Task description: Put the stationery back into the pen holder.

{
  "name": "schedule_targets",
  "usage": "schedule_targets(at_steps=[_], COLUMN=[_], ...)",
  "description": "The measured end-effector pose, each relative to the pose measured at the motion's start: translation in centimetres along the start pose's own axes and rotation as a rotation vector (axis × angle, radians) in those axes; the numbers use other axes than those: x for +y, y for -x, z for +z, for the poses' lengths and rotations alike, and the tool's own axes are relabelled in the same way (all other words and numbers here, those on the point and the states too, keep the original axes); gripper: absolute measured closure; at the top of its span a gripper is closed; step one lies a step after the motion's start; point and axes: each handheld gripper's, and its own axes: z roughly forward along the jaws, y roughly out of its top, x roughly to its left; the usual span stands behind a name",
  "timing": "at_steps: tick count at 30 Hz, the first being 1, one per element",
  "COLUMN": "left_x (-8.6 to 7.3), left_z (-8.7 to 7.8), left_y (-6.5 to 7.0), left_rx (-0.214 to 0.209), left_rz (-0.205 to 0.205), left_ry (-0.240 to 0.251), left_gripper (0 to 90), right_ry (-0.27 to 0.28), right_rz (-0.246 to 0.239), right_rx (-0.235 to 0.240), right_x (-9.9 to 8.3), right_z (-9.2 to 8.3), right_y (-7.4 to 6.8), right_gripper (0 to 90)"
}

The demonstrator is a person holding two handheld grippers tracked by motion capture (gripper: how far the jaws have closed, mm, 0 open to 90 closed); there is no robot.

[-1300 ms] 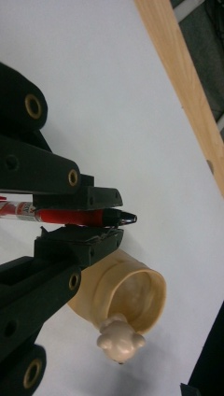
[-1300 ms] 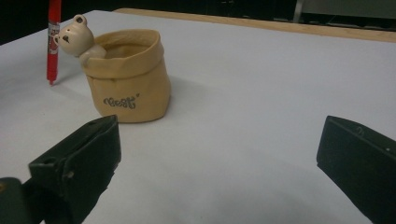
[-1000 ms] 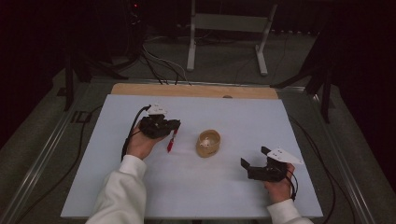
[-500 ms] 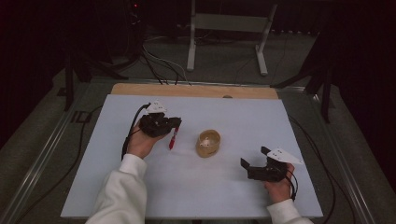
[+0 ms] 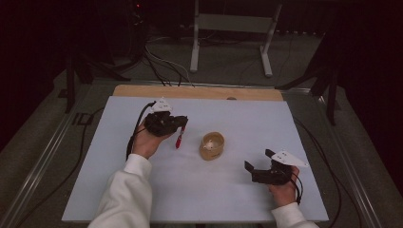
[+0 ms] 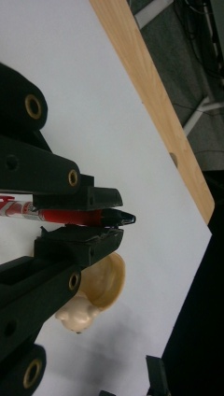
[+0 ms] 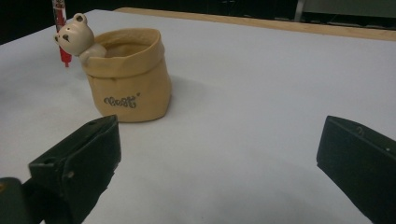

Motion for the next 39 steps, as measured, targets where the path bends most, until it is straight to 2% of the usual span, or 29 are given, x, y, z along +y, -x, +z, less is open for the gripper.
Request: schedule_targets(at_steps=[22, 39], left_x=[2.1, 3.5], left_z=[0.1, 0.4], left_y=[0.5, 1.1], left_rx=[-0.047, -0.075], left_rz=[0.004, 0.005], left_ry=[0.076, 0.111], left_gripper=[80.9, 80.8], right_ry=[-0.001, -0.003], right_rz=[0.0, -0.001], right_rx=[0.002, 0.001], right_x=[0.0, 0.0], right_z=[0.0, 0.0], right_y=[0.0, 0.0], right_gripper=[0.0, 0.0])
